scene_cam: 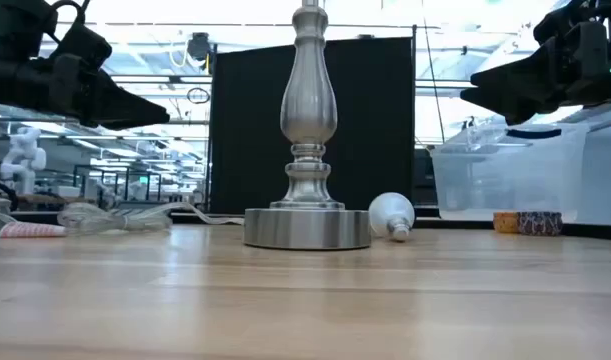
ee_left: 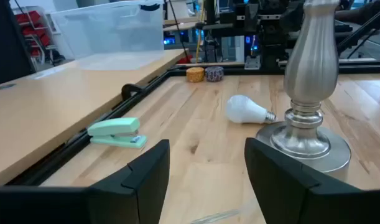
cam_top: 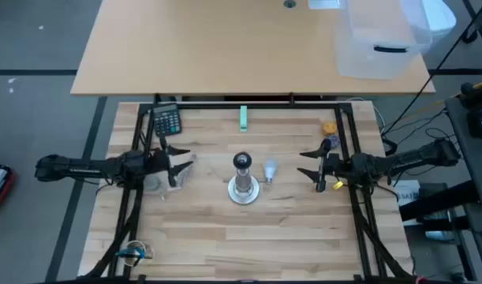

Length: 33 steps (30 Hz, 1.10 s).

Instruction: Screw lightbulb

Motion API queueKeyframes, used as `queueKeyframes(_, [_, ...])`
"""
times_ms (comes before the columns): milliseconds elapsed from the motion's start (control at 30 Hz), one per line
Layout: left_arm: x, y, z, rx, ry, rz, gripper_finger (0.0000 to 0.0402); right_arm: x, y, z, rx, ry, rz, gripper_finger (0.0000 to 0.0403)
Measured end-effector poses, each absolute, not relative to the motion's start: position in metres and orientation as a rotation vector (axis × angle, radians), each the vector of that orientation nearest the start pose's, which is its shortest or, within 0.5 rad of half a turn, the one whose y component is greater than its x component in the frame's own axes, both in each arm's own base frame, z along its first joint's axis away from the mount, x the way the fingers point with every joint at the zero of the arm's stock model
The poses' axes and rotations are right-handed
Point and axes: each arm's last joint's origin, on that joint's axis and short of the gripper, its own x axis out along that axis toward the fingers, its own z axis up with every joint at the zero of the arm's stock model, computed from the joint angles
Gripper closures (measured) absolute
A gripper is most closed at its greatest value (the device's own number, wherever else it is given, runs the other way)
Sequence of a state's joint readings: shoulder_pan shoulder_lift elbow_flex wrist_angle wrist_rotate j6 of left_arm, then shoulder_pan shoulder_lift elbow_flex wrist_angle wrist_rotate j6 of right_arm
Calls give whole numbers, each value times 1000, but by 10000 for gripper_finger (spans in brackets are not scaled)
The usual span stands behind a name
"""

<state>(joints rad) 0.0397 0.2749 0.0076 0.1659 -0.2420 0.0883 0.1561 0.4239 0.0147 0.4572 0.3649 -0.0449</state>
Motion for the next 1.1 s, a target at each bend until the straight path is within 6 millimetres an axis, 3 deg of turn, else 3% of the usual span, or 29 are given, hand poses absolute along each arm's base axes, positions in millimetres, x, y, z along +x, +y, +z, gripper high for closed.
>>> queueKeyframes(1100, [113,11,159,98,113,277,191,123,9,175,-14,-48,-209,149])
